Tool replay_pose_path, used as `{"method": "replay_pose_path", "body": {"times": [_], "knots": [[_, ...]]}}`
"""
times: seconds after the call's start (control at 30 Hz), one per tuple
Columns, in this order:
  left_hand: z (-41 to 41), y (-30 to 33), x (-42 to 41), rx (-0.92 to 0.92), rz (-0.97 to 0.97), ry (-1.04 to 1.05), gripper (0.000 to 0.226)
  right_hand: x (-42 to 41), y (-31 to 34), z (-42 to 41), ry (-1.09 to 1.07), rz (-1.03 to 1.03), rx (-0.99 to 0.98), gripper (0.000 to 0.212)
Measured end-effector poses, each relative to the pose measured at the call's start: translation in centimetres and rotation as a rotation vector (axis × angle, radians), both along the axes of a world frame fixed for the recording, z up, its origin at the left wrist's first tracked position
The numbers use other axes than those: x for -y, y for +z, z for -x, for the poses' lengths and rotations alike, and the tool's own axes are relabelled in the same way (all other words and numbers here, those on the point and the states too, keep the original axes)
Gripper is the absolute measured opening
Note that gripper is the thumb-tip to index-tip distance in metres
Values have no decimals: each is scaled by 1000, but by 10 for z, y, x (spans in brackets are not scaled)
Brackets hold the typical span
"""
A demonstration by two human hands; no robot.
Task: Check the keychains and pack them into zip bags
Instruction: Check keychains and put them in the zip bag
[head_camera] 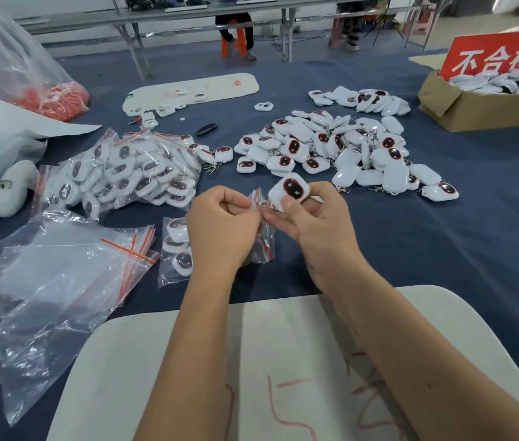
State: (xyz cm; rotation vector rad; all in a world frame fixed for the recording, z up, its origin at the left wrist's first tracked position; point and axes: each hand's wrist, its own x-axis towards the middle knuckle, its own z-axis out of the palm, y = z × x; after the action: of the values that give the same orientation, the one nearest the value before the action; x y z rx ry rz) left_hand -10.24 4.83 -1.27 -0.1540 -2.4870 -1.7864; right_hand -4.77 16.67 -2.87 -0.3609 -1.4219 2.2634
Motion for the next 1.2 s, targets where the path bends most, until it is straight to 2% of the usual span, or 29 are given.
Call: {"method": "replay_pose_path", "body": {"times": [0.1, 0.23, 0.3, 0.4, 0.5, 0.6, 0.67, 0.73, 0.8, 0.87, 0.93, 1.0, 1.07, 1.1, 1.2], "knots": [[1, 3, 6, -113, 36, 31, 16, 3, 2, 7, 16, -152, 37, 8], [-1, 9, 5, -262, -63, 78, 8, 1, 1, 10, 166, -332, 87, 5], [-2, 9, 3, -327, -35, 71, 8, 1, -1, 11, 243, -463, 144, 11], [-6, 8, -2, -414, 22, 26, 19, -1, 3, 14, 301, -777, 215, 26], [-9, 7, -9, -479, 34, 12, 22, 1, 6, 14, 53, -1101, 157, 39], [-8, 3, -11, -455, 29, 28, 19, -6, 2, 9, -269, -1210, 158, 25], [-7, 0, -15, -422, 66, -6, 19, -21, -3, 6, -373, -1358, 283, 17], [-8, -5, -22, -387, 113, -79, 18, -36, -7, 6, -283, -1561, 506, 45], [-11, -11, -29, -336, 158, -172, 16, -47, -9, 7, -136, -1625, 652, 54], [-12, -17, -32, -277, 210, -230, 15, -54, -10, 10, -77, -1610, 609, 41], [-10, -21, -31, -207, 214, -220, 12, -55, -7, 8, -126, -1400, 442, 24], [-7, -18, -30, -102, 100, -201, 6, -51, -5, 2, -139, -883, 300, 18], [-4, -15, -27, -52, 8, -209, 5, -40, -6, -5, -40, -354, 240, 17], [-3, -14, -25, -50, 1, -221, 7, -37, -10, -8, -6, -248, 236, 18], [-4, -12, -21, -16, -58, -260, 11, -37, -17, -15, -11, -287, 251, 18]]}}
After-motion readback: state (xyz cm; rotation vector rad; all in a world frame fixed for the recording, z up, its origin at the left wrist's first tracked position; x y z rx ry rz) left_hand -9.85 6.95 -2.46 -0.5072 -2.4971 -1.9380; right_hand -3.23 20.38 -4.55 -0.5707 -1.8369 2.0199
